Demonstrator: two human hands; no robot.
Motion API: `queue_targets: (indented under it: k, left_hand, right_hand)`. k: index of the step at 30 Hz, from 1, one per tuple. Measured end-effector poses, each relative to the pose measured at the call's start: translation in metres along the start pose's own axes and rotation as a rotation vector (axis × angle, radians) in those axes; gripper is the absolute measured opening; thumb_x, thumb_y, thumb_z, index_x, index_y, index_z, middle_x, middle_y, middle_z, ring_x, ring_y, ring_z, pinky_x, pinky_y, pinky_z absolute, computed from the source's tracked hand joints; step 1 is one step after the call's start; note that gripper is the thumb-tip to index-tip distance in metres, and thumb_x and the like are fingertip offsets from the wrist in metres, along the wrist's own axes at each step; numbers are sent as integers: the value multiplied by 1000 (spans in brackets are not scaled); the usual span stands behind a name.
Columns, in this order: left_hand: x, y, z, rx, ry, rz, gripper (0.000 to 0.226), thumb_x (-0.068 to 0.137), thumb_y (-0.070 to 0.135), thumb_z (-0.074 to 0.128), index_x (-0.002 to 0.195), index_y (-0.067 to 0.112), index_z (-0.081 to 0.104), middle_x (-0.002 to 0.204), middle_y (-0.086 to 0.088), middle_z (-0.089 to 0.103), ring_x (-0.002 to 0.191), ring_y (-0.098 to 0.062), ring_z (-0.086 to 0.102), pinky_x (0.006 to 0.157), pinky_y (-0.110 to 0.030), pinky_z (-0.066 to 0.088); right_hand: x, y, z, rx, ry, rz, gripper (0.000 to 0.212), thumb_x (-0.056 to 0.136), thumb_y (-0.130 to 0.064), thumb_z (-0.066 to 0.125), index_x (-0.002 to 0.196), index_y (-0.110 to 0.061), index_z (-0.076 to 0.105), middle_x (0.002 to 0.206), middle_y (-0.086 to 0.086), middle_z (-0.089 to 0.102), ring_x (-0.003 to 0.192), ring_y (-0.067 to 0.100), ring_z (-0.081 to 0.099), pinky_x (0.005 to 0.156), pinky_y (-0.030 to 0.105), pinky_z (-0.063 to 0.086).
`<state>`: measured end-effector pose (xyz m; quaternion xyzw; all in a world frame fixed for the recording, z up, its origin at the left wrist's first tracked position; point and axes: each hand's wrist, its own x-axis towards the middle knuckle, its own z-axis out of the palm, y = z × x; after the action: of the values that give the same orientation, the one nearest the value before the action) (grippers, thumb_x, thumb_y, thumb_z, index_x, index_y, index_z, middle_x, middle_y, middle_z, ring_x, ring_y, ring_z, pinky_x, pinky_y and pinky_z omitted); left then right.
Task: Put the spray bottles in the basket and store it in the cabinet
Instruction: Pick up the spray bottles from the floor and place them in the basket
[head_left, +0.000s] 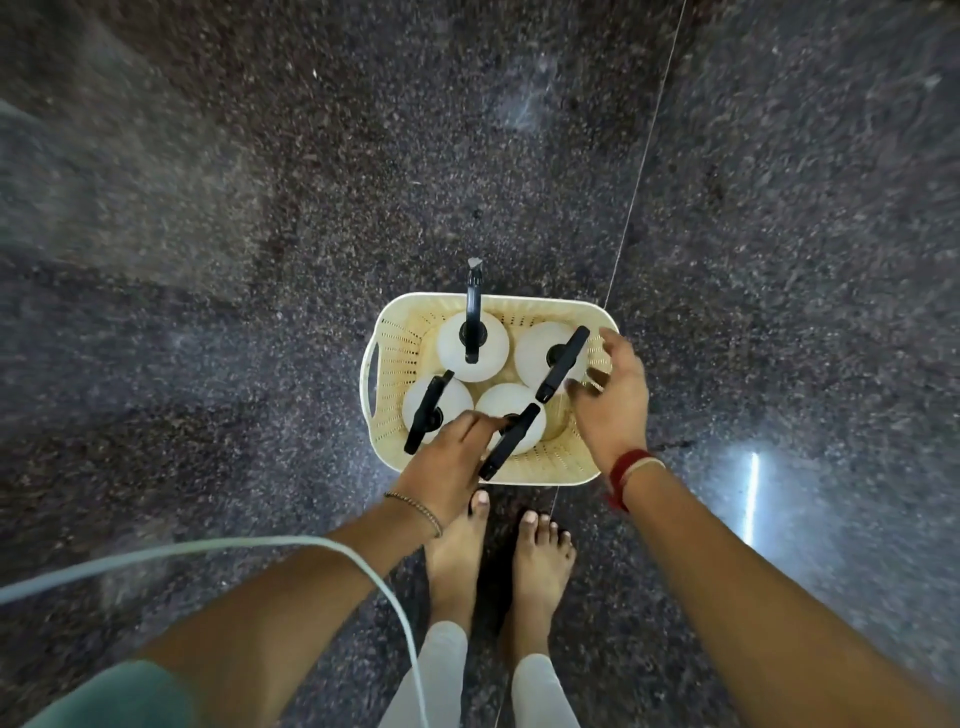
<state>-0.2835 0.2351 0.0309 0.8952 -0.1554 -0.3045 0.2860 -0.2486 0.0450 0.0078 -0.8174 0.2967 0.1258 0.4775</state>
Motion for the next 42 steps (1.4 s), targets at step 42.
queue_targets:
  k: [42]
  left_hand:
    - [75,-6,-71,319,254,-242,61,88,53,41,135,16,34,123,-13,52,111,-34,51,84,-47,47]
  right_hand:
    - [-14,-35,-11,-51,-54,219,72,76,-70,52,132,-25,41,91,-5,64,86,22,65,72,35,52]
